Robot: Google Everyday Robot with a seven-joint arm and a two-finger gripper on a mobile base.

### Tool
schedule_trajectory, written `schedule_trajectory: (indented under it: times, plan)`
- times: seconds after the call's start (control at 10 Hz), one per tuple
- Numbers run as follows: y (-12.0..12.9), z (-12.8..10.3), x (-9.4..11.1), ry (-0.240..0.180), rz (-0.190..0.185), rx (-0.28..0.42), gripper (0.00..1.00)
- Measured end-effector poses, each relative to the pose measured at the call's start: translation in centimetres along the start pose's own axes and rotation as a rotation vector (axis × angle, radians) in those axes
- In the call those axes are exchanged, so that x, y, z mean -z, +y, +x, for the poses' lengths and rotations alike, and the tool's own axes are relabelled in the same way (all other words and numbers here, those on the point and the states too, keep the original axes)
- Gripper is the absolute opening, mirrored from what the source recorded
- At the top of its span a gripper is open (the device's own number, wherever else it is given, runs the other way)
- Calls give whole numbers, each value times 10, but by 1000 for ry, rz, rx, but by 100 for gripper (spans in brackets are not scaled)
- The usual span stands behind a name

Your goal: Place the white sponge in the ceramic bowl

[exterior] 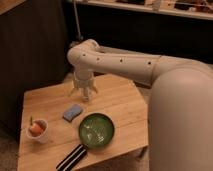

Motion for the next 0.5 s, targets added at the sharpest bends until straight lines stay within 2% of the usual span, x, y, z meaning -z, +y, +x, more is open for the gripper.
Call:
schedule_trajectory:
  times: [0.3, 0.5]
  plan:
    - [18, -4, -32, 49, 5, 15, 80]
    - [23, -8, -58, 65, -31, 24, 80]
